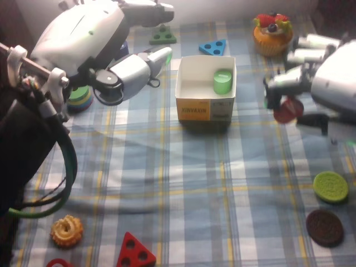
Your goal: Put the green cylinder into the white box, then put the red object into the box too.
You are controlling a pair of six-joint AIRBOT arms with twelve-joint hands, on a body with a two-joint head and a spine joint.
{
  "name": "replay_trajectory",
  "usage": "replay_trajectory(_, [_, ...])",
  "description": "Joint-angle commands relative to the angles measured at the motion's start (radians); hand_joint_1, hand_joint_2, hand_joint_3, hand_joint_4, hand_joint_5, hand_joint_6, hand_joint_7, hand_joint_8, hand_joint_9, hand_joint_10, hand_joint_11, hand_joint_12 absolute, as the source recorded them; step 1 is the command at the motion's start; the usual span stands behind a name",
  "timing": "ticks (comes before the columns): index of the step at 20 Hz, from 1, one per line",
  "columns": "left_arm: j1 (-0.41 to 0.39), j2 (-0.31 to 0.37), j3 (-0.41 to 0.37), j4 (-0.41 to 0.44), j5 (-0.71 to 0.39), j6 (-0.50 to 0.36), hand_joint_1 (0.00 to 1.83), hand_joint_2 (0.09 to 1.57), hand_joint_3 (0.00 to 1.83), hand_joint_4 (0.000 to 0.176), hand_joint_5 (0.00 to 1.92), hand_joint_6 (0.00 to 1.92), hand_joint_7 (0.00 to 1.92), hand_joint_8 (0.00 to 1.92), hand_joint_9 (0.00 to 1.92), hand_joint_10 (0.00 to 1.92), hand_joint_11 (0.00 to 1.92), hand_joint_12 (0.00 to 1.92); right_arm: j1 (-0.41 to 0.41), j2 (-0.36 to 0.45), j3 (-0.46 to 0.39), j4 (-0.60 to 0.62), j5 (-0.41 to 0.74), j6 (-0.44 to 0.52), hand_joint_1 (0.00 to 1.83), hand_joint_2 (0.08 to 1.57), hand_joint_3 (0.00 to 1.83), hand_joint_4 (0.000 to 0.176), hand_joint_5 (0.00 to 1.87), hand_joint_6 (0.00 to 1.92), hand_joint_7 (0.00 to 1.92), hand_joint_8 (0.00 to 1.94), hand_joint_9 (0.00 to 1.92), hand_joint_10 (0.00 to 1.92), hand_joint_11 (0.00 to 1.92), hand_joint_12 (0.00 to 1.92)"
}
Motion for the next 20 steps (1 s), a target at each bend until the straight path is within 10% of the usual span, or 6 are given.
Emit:
replay_trajectory(1, [0.001,0.01,-0.001,0.024,-0.129,-0.014,0.66,1.37,0.0,0.0,0.59,0.01,0.64,0.01,0.2,0.71,0.0,1.36,0.025,0.001,-0.003,-0.008,0.144,0.003,1.11,1.3,0.0,0.0,0.68,1.38,0.65,1.6,0.28,1.64,0.0,1.92])
replay_trajectory(7, [0.111,0.052,-0.044,-0.053,-0.233,-0.087,0.61,1.43,0.0,0.0,0.52,0.0,0.57,0.0,0.2,0.66,0.0,1.45,0.176,-0.066,0.057,-0.077,0.074,0.003,1.09,1.33,0.0,0.0,0.65,1.43,0.56,1.72,0.27,1.72,0.05,1.92])
replay_trajectory(11, [0.132,0.058,-0.051,-0.072,-0.257,-0.12,0.71,1.39,0.0,0.0,0.58,0.02,0.62,0.02,0.2,0.78,0.0,1.57,0.246,-0.135,0.118,-0.102,-0.014,0.003,1.12,1.28,0.0,0.029,0.69,1.47,0.7,1.41,0.31,1.41,0.0,1.86])
replay_trajectory(16, [0.131,0.052,-0.046,-0.078,-0.262,-0.124,0.66,1.42,0.0,0.0,0.59,0.02,0.63,0.01,0.21,0.78,0.0,1.61,0.284,-0.233,0.192,-0.115,-0.077,0.003,1.13,1.29,0.0,0.0,0.75,1.44,0.58,1.5,0.25,1.16,0.0,1.62])
replay_trajectory(18, [0.129,0.045,-0.043,-0.078,-0.26,-0.126,0.7,1.43,0.0,0.0,0.63,0.03,0.68,0.02,0.21,0.94,0.0,1.72,0.288,-0.238,0.197,-0.115,-0.079,0.003,1.04,1.21,0.0,0.0,0.38,0.44,0.51,0.46,0.22,0.71,0.0,1.04])
replay_trajectory(20, [0.13,0.045,-0.043,-0.078,-0.26,-0.126,0.69,1.42,0.0,0.0,0.63,0.02,0.69,0.02,0.2,0.92,0.0,1.68,0.289,-0.236,0.197,-0.115,-0.079,0.003,0.99,1.21,0.0,0.034,0.24,0.08,0.33,0.06,0.14,0.36,0.0,0.62])
